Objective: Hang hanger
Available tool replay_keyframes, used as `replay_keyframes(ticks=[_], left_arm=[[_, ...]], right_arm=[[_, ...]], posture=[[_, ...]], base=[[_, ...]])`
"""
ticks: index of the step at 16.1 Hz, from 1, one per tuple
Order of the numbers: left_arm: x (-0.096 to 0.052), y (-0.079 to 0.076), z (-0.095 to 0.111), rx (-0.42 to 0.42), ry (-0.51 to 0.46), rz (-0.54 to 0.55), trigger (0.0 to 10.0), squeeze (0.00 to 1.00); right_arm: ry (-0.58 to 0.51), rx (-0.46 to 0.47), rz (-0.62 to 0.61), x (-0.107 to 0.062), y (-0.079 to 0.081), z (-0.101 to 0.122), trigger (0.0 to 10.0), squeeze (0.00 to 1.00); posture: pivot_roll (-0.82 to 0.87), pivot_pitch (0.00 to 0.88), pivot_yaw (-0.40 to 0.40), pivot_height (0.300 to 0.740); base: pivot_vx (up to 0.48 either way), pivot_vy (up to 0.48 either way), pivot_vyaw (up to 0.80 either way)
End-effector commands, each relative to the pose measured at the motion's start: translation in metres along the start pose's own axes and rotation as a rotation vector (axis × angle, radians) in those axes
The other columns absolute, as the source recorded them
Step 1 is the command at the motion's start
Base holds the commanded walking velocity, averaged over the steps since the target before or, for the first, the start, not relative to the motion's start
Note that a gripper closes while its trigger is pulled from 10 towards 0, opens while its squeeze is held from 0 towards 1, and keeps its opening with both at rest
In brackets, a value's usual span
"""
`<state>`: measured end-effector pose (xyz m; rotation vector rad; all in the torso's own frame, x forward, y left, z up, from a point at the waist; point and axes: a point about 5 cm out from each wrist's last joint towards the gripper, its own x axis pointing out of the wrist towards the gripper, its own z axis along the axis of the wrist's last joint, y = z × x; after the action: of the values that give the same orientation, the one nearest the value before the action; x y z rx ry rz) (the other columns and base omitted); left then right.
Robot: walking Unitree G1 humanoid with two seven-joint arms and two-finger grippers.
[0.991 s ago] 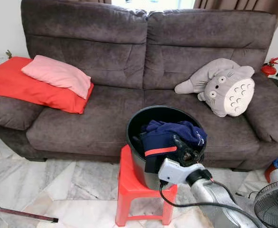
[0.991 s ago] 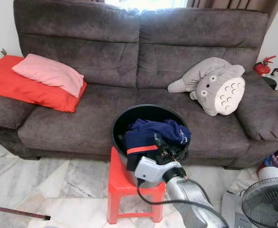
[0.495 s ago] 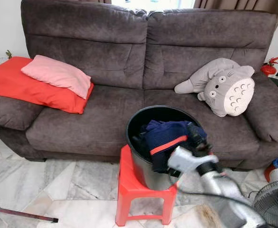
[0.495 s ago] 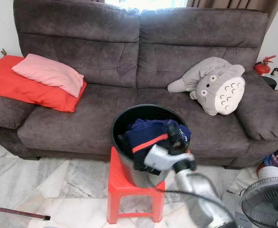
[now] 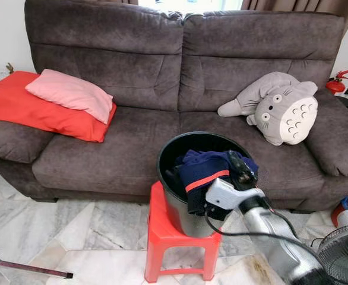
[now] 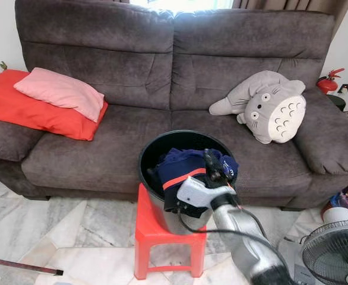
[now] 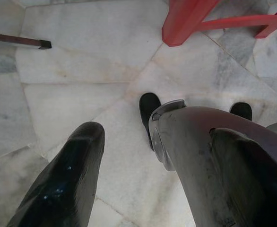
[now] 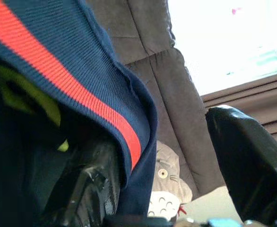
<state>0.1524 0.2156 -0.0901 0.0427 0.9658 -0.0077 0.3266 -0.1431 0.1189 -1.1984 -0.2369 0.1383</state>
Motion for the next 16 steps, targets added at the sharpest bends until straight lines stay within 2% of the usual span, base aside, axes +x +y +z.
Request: replay_keyframes(ticks=[1, 5, 6, 7, 11, 16], left_arm=[[-0.001, 0.003, -0.004, 0.001, 0.016, 0.002, 10.0, 0.0], [-0.001, 0.002, -0.003, 0.004, 0.013, 0.002, 10.0, 0.0], [-0.001, 0.002, -0.003, 0.004, 0.013, 0.003, 10.0, 0.0], [-0.001, 0.002, -0.003, 0.003, 0.014, 0.004, 10.0, 0.0], [-0.001, 0.002, -0.004, 0.002, 0.015, 0.002, 10.0, 0.0], [-0.001, 0.002, -0.003, 0.0, 0.012, 0.001, 10.0, 0.0]], right_arm=[[0.01, 0.006, -0.005, 0.004, 0.001, -0.003, 10.0, 0.0], [0.019, 0.01, -0.032, 0.01, 0.0, -0.006, 10.0, 0.0], [-0.004, 0.014, -0.038, 0.011, 0.0, -0.002, 7.8, 0.0], [-0.015, 0.016, -0.035, 0.01, 0.002, 0.0, 0.0, 0.0], [-0.062, 0.009, -0.018, 0.007, 0.01, 0.005, 0.0, 0.0], [-0.078, 0.019, -0.042, 0.008, 0.008, 0.007, 0.0, 0.0]], posture=[[0.0, 0.083, 0.007, 0.74], [0.01, 0.084, 0.009, 0.74], [0.01, 0.086, 0.009, 0.74], [0.01, 0.086, 0.009, 0.74], [0.01, 0.084, 0.009, 0.74], [0.01, 0.083, 0.008, 0.74]], base=[[0.0, 0.0, 0.0], [0.0, 0.0, 0.0], [0.0, 0.0, 0.0], [0.0, 0.0, 0.0], [0.0, 0.0, 0.0], [0.0, 0.0, 0.0]])
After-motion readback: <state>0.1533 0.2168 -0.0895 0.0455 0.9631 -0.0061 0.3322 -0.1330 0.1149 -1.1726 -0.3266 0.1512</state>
